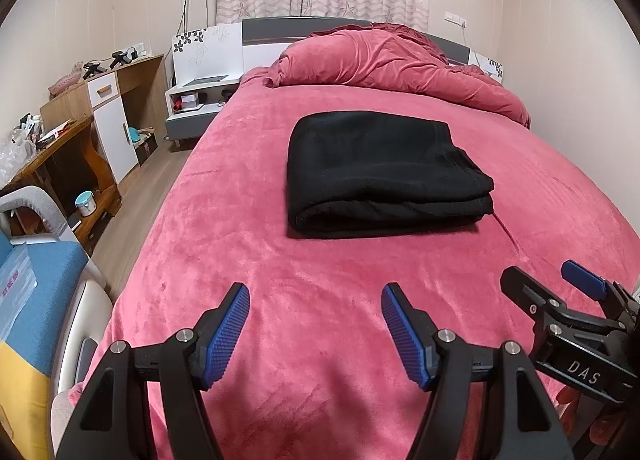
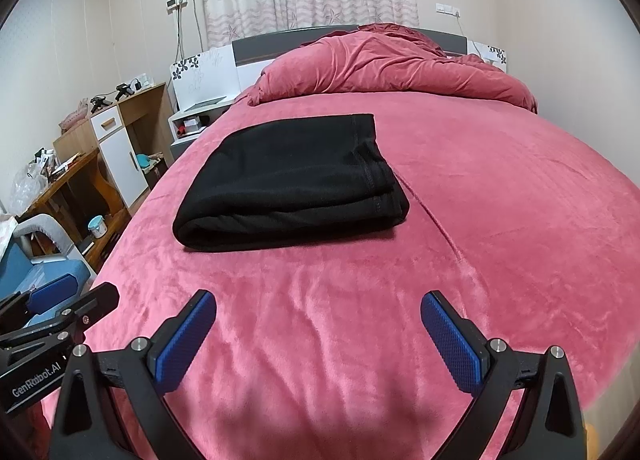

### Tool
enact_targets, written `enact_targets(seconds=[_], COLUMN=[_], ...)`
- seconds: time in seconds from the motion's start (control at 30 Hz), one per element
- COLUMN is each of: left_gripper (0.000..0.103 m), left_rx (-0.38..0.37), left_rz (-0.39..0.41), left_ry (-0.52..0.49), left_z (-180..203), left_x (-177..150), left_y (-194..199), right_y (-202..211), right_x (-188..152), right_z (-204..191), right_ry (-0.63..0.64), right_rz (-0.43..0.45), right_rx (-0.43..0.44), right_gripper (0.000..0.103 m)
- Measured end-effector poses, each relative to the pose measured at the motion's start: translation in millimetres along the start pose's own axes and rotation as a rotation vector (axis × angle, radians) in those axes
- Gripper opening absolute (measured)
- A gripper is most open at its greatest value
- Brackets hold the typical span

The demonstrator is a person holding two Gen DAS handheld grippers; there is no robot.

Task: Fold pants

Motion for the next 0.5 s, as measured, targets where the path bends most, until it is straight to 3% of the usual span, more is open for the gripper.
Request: enact_targets(seconds=[0.5], left_gripper=[0.07], left_rx=[0.008], left_rz=[-0.032], left_ry=[0.005], left_z=[1], left_x=[-6], left_y=[-11], right_y=[-8], right_x=[-6], right_z=[1], right_ry=[-0.006], right_rz=[-0.023], right_rx=[0.001], right_gripper=[0.103])
Point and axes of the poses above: each gripper's, at about its wrist camera, not at the fingertips, and y roughly against the way its jaws point, z to its right, x to its top, the point moved 5 cm from there along -y, roughly the way its jaws point, and after that the axes turned 1 degree about -z, right-handed, at the moved point
